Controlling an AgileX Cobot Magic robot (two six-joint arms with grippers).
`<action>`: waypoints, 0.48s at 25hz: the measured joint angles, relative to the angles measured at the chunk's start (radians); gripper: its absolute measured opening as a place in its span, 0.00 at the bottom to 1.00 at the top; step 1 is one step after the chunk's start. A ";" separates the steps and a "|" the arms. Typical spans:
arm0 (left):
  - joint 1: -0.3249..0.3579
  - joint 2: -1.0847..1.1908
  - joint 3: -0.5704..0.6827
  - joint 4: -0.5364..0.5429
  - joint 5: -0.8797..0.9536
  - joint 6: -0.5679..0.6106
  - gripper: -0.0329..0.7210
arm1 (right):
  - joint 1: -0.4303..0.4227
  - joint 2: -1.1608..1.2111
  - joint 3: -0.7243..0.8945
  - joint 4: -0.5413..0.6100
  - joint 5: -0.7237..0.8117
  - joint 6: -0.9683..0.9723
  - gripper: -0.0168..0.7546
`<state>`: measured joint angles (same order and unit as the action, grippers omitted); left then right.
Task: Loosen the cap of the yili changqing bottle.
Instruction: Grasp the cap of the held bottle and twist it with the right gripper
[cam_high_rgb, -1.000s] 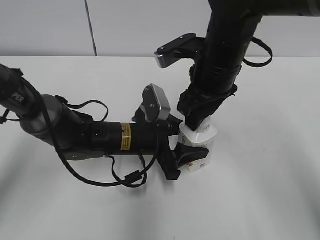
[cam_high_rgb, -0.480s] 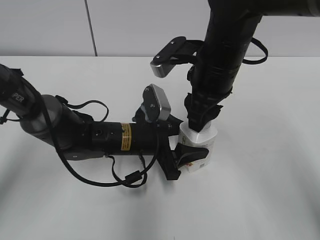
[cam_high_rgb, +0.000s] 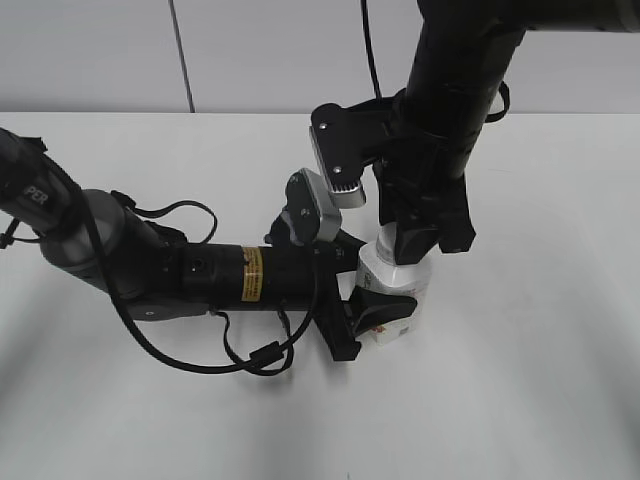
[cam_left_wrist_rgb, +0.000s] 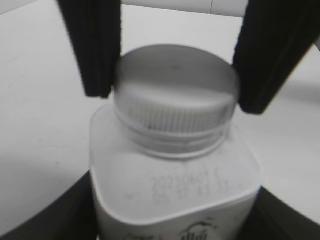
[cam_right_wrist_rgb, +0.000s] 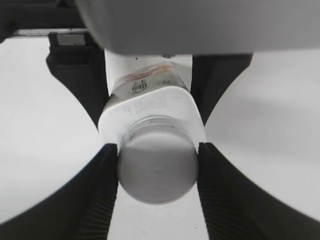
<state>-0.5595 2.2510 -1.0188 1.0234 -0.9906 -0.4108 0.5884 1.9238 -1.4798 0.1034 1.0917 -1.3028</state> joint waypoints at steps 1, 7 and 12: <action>0.000 0.000 0.000 0.000 0.000 0.000 0.63 | 0.000 0.000 0.000 0.003 0.000 -0.013 0.52; 0.000 0.000 0.000 0.001 0.000 0.000 0.63 | 0.000 0.000 0.000 0.010 -0.001 -0.029 0.52; 0.000 0.000 0.000 0.004 -0.001 0.000 0.63 | -0.003 -0.002 0.000 0.028 -0.001 -0.018 0.55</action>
<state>-0.5595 2.2510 -1.0188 1.0275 -0.9915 -0.4108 0.5856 1.9219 -1.4798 0.1313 1.0905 -1.3203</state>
